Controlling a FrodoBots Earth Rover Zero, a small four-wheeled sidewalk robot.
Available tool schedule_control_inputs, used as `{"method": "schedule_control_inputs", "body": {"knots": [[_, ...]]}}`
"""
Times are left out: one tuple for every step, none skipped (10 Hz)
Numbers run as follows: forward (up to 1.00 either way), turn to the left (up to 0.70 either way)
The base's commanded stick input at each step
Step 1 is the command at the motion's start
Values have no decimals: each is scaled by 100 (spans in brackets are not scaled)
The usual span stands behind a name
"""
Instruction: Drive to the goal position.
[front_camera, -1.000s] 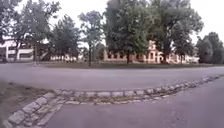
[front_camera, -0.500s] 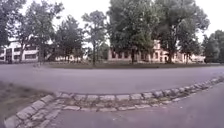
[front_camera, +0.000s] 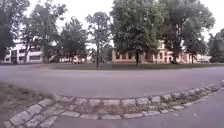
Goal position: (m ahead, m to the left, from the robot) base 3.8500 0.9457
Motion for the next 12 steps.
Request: {"method": "schedule_control_inputs", "body": {"knots": [[45,27],[45,27],[45,27],[45,27],[45,27],[45,27],[45,27],[45,27],[45,27],[45,27],[45,27],[45,27]]}}
